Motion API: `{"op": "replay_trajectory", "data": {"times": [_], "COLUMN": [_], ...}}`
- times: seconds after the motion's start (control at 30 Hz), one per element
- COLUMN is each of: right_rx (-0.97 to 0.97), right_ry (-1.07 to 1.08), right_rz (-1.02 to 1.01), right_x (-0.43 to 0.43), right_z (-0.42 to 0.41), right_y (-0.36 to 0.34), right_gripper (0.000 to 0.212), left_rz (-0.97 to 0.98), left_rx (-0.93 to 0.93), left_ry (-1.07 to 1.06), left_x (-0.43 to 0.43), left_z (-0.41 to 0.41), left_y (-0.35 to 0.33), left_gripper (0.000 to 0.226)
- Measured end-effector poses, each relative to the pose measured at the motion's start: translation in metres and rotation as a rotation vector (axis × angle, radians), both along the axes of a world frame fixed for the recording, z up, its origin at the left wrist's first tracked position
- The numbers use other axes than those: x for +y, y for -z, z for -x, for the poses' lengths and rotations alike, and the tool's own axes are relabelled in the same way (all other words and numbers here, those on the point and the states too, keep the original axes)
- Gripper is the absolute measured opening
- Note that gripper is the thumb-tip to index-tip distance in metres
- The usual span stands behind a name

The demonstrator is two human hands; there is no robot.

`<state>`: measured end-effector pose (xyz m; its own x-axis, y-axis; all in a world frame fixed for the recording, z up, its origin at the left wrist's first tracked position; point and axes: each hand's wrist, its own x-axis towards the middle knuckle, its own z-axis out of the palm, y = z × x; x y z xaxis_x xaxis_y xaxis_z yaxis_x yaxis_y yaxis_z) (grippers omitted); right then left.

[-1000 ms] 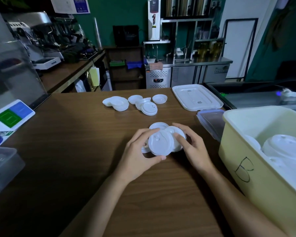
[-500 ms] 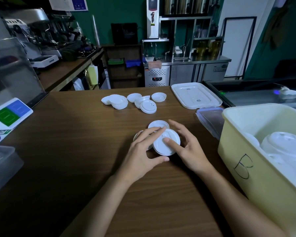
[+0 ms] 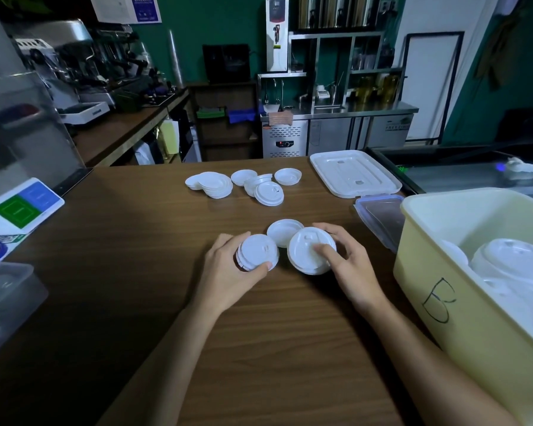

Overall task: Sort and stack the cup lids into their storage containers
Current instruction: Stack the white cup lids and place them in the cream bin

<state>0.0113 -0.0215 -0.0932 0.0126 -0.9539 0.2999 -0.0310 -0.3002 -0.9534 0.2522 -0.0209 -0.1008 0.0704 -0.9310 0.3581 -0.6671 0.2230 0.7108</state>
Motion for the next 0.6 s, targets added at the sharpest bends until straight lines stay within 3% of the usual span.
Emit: {"op": "replay_trajectory", "data": {"times": [0.17, 0.47, 0.6], "right_rx": [-0.025, -0.082, -0.033], "right_ry": [0.013, -0.139, -0.136], "right_rz": [0.040, -0.022, -0.008], "right_x": [0.002, 0.008, 0.009], "right_z": [0.000, -0.006, -0.009], "right_y": [-0.001, -0.004, -0.003], "right_gripper": [0.031, 0.036, 0.033], "left_rz": [0.006, -0.067, -0.042], "left_rx": [0.294, 0.398, 0.397], "left_ry": [0.043, 0.102, 0.075], "left_x": [0.013, 0.022, 0.020], "left_z": [0.019, 0.045, 0.043], "left_y": [-0.015, -0.016, -0.012], "left_gripper": [0.046, 0.056, 0.046]}}
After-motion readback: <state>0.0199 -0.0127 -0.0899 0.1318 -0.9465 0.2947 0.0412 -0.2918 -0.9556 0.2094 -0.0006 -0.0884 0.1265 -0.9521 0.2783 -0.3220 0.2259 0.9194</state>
